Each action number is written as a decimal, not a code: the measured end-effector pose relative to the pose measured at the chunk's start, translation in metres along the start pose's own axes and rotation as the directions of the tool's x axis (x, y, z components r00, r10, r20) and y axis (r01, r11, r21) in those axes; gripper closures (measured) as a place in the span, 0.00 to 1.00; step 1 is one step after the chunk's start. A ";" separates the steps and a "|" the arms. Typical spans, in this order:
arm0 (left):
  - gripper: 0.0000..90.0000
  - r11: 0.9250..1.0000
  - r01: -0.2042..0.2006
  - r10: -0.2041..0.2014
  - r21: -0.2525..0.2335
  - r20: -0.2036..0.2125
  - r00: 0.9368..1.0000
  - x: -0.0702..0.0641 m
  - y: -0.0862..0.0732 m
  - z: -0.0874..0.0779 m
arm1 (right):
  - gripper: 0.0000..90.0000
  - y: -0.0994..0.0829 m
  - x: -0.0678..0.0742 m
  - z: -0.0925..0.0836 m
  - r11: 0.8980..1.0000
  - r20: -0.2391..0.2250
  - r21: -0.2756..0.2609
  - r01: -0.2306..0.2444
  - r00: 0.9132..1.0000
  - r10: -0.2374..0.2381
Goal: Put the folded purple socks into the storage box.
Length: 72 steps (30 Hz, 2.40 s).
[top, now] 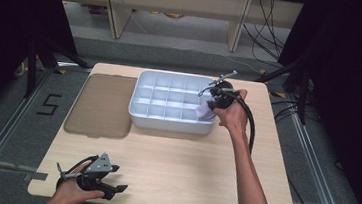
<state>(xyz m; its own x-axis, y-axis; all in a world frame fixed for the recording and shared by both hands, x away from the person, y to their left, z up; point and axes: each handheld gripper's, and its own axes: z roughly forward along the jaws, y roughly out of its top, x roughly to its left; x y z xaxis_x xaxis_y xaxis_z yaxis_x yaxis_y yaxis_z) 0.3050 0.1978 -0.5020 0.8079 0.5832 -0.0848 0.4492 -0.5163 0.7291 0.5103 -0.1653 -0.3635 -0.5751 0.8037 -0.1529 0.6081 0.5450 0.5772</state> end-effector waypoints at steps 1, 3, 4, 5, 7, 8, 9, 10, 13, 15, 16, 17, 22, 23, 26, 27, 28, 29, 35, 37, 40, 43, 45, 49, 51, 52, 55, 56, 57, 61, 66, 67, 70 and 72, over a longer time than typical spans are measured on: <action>0.30 1.000 -0.008 0.008 0.007 0.000 1.000 0.001 0.000 -0.001 | 0.81 0.001 -0.002 0.004 1.000 0.008 -0.001 0.014 1.000 -0.014; 0.30 1.000 -0.003 0.003 0.006 -0.002 1.000 0.000 0.000 -0.001 | 0.81 0.002 -0.001 0.009 1.000 0.012 0.025 0.006 1.000 -0.007; 0.30 1.000 -0.002 0.002 0.006 -0.002 1.000 0.001 0.000 -0.001 | 0.81 0.002 -0.002 0.015 0.999 0.026 0.043 0.007 1.000 -0.009; 0.30 1.000 -0.001 0.001 0.007 -0.001 1.000 0.000 0.000 -0.001 | 0.81 0.002 -0.002 0.015 0.999 0.026 0.043 0.007 1.000 -0.009; 0.30 0.999 -0.025 0.025 0.021 0.001 1.000 0.001 0.000 -0.001 | 0.81 0.002 -0.003 0.020 0.997 0.044 0.072 0.027 0.999 -0.030; 0.30 0.999 -0.025 0.025 0.021 0.000 1.000 0.001 0.000 -0.001 | 0.81 0.001 -0.003 0.024 0.996 0.054 0.081 0.027 0.998 -0.031; 0.30 0.999 -0.025 0.025 0.021 0.000 1.000 0.001 0.000 -0.001 | 0.81 0.001 -0.003 0.024 0.996 0.054 0.081 0.027 0.998 -0.031; 0.30 1.000 -0.023 0.023 0.017 0.001 1.000 0.001 0.000 -0.001 | 0.81 0.001 -0.004 0.026 0.996 0.050 0.087 0.033 0.998 -0.038; 0.30 1.000 -0.005 0.005 0.021 -0.006 1.000 0.000 0.000 -0.001 | 0.81 -0.001 -0.002 0.032 0.994 0.067 0.102 0.045 0.996 -0.052; 0.30 1.000 -0.004 0.004 0.021 -0.004 1.000 0.000 0.000 -0.001 | 0.81 -0.003 0.000 0.036 0.993 0.079 0.113 0.044 0.995 -0.053; 0.30 0.999 -0.025 0.025 0.025 -0.007 1.000 0.001 0.000 -0.001 | 0.81 -0.004 0.001 0.040 0.990 0.080 0.126 0.064 0.994 -0.074; 0.30 0.999 -0.025 0.025 0.025 -0.007 1.000 0.001 0.000 -0.001 | 0.81 -0.004 0.001 0.040 0.990 0.080 0.126 0.064 0.994 -0.074; 0.30 0.999 -0.023 0.023 0.025 -0.006 1.000 0.000 0.000 -0.001 | 0.81 -0.003 0.008 0.044 0.986 0.088 0.137 0.093 0.990 -0.106; 0.30 0.999 -0.023 0.023 0.025 -0.006 1.000 0.000 0.000 -0.001 | 0.81 -0.004 0.009 0.046 0.987 0.078 0.134 0.087 0.992 -0.098; 0.30 0.999 -0.027 0.027 0.031 -0.005 1.000 0.000 0.000 0.000 | 0.81 -0.007 0.010 0.049 0.985 0.067 0.149 0.092 0.992 -0.103; 0.30 0.999 -0.027 0.027 0.031 -0.005 1.000 0.000 0.000 0.000 | 0.81 -0.007 0.010 0.049 0.985 0.067 0.149 0.092 0.992 -0.103; 0.30 0.999 -0.026 0.026 0.034 0.001 1.000 0.000 0.000 0.000 | 0.81 -0.010 0.012 0.053 0.984 0.054 0.155 0.092 0.993 -0.102; 0.30 0.999 -0.026 0.026 0.034 0.001 1.000 0.000 0.000 0.000 | 0.81 -0.011 0.013 0.056 0.983 0.055 0.156 0.100 0.992 -0.110; 0.29 0.999 -0.027 0.027 0.037 -0.004 1.000 0.000 -0.001 0.001 | 0.80 -0.019 0.013 0.069 0.982 0.032 0.162 0.095 0.994 -0.101; 0.30 0.999 -0.006 0.005 0.036 0.004 1.000 -0.002 -0.001 0.002 | 0.80 -0.020 0.014 0.069 0.982 0.035 0.169 0.082 0.995 -0.089; 0.29 0.999 -0.028 0.028 0.045 0.002 1.000 -0.001 -0.001 0.002 | 0.79 -0.021 0.012 0.069 0.983 0.024 0.162 0.085 0.996 -0.090; 0.29 1.000 -0.018 0.018 0.025 0.009 1.000 -0.002 -0.001 0.002 | 0.71 -0.021 0.010 0.065 0.988 0.013 0.149 0.034 0.999 -0.037; 0.29 0.999 -0.027 0.027 0.041 0.000 1.000 -0.001 -0.001 0.001 | 0.70 -0.019 0.006 0.059 0.993 0.010 0.116 0.032 0.999 -0.033; 0.29 0.999 -0.019 0.019 0.029 0.009 1.000 -0.002 -0.001 0.003 | 0.76 -0.015 0.000 0.044 0.999 -0.015 0.047 -0.003 1.000 0.004; 0.29 0.999 -0.024 0.024 0.041 0.001 1.000 -0.002 -0.001 0.003 | 0.81 -0.014 -0.002 0.042 0.999 -0.016 0.038 0.011 1.000 -0.011; 0.29 0.999 -0.016 0.015 0.046 0.012 1.000 -0.003 -0.001 0.003 | 0.86 -0.014 -0.001 0.045 0.998 -0.023 0.057 0.007 1.000 -0.006; 0.29 0.999 -0.017 0.017 0.050 0.006 1.000 -0.002 -0.001 0.003 | 0.90 -0.015 0.000 0.050 0.997 -0.023 0.082 0.011 1.000 -0.009; 0.29 0.998 -0.024 0.024 0.052 0.006 1.000 -0.002 -0.001 0.003 | 0.93 -0.015 0.002 0.058 0.994 -0.023 0.112 0.019 1.000 -0.017; 0.29 0.998 -0.024 0.024 0.052 0.006 1.000 -0.002 -0.001 0.003 | 0.93 -0.015 0.002 0.058 0.994 -0.023 0.112 0.019 1.000 -0.017; 0.29 0.998 -0.037 0.037 0.053 0.009 0.999 -0.002 -0.001 0.003 | 0.95 -0.015 0.005 0.071 0.988 -0.033 0.154 0.027 0.999 -0.022; 0.29 0.998 -0.039 0.039 0.053 0.009 0.999 -0.002 -0.001 0.002 | 0.96 -0.018 0.005 0.089 0.976 -0.059 0.217 0.027 0.998 -0.015; 0.29 0.998 -0.040 0.040 0.052 0.008 0.999 -0.002 -0.001 0.002 | 0.96 -0.018 0.005 0.089 0.976 -0.059 0.217 0.027 0.998 -0.015; 0.29 0.998 -0.020 0.019 0.053 0.022 1.000 -0.004 -0.002 0.003 | 0.96 -0.019 0.003 0.090 0.979 -0.066 0.203 0.027 0.998 -0.014; 0.29 0.998 -0.025 0.024 0.054 0.019 1.000 -0.004 -0.002 0.004 | 0.96 -0.020 0.003 0.091 0.978 -0.068 0.206 0.029 0.998 -0.015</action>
<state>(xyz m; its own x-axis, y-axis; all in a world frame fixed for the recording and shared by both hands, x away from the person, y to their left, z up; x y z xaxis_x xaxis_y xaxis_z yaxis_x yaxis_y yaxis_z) 0.3023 0.1940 -0.5053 0.8255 0.5588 -0.0797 0.4485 -0.5638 0.6935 0.5459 -0.1521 -0.4485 -0.6201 0.7772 -0.1071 0.6908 0.6057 0.3949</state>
